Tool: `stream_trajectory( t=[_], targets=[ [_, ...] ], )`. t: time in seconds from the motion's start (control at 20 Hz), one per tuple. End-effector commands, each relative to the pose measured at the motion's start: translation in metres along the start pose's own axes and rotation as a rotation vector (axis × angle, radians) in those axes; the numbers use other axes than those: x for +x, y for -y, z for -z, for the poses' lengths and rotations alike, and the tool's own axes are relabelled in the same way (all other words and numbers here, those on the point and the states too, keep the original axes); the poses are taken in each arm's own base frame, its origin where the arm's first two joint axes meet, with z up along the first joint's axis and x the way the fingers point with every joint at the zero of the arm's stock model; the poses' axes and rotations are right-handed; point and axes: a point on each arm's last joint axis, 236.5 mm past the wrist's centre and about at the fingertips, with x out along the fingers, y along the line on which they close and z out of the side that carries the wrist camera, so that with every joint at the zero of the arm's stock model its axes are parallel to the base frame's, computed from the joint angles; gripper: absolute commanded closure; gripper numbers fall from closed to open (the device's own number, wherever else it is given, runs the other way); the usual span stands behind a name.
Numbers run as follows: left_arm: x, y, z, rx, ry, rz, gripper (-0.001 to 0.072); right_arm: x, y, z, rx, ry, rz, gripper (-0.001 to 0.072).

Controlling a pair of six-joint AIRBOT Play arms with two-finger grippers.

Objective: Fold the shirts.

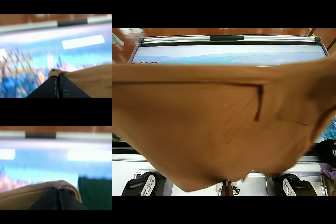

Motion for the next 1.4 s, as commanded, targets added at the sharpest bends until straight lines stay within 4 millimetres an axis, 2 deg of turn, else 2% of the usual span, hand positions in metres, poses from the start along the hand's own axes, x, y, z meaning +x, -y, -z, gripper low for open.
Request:
stream_trajectory(
  t=[0.0,0.05,0.15,0.25,0.4,0.45,0.55,0.7,0.8,0.85,0.95,1.1,1.15,1.35],
  targets=[
    [0.068,-0.018,0.106,-0.144,-0.347,0.071,0.0673,0.091,0.019,0.087,0.100,-0.413,-0.020,0.0655],
    [0.092,-0.025,0.135,-0.194,-0.430,0.089,0.0673,0.126,0.021,0.101,0.133,-0.452,-0.040,0.0655],
    [0.140,-0.040,0.181,-0.286,-0.545,0.103,0.0673,0.194,0.022,0.122,0.212,-0.488,-0.089,0.0654],
    [0.190,-0.056,0.212,-0.346,-0.602,0.100,0.0673,0.263,0.022,0.145,0.254,-0.518,-0.103,0.0654],
    [0.263,-0.068,0.241,-0.381,-0.638,0.099,0.0673,0.343,0.014,0.172,0.289,-0.507,-0.093,0.0654],
    [0.283,-0.069,0.246,-0.379,-0.641,0.100,0.0673,0.365,0.012,0.171,0.295,-0.459,-0.089,0.0654],
    [0.316,-0.077,0.240,-0.367,-0.609,0.092,0.0673,0.397,0.013,0.147,0.296,-0.299,-0.070,0.0654],
    [0.352,-0.097,0.208,-0.370,-0.490,0.040,0.0673,0.413,0.028,0.096,0.309,-0.056,-0.029,0.0654],
    [0.365,-0.110,0.198,-0.428,-0.430,-0.006,0.0673,0.417,0.036,0.083,0.323,0.013,-0.011,0.0654],
    [0.369,-0.111,0.201,-0.445,-0.427,-0.013,0.0673,0.421,0.037,0.087,0.323,0.009,-0.009,0.0654],
    [0.378,-0.104,0.220,-0.488,-0.471,0.011,0.0673,0.431,0.035,0.106,0.337,-0.042,-0.009,0.0654],
    [0.391,-0.081,0.255,-0.517,-0.566,0.060,0.0673,0.447,0.024,0.149,0.340,-0.168,-0.021,0.0654],
    [0.394,-0.073,0.263,-0.516,-0.589,0.072,0.0673,0.450,0.024,0.156,0.342,-0.186,-0.020,0.0654],
    [0.395,-0.061,0.268,-0.505,-0.615,0.094,0.0673,0.446,0.036,0.149,0.327,-0.166,0.000,0.0654]
  ],
)
